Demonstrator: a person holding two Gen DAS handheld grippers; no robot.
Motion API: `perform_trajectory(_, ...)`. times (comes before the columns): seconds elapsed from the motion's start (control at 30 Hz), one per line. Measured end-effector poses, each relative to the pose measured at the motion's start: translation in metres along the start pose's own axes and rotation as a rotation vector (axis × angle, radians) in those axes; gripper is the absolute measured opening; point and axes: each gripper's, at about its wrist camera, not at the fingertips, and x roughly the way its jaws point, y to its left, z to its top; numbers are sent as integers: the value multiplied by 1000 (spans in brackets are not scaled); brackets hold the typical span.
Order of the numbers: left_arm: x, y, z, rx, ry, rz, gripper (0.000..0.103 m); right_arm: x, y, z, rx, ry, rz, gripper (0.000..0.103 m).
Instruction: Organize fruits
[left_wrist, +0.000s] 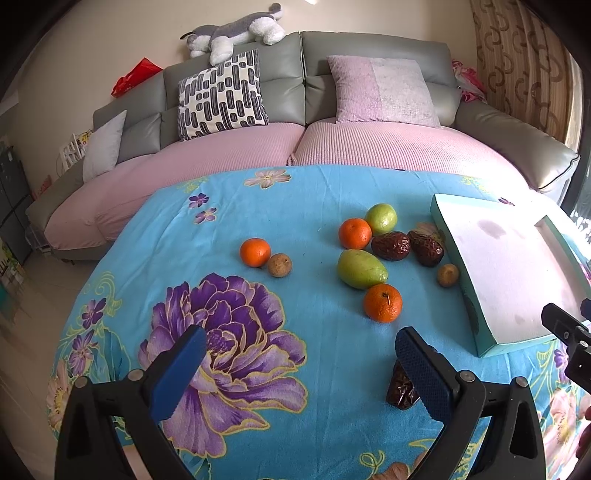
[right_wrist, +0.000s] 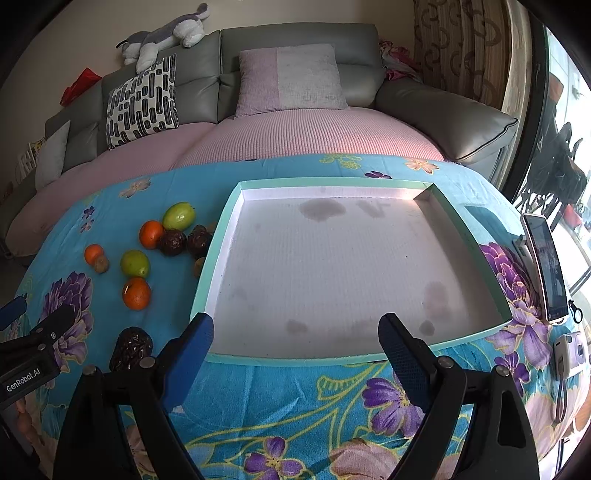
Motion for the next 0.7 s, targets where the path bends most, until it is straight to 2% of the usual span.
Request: perform_trajectory(0.7, 6, 4, -2, -14, 22, 2, 103, 3, 1, -3, 1, 5, 0, 91)
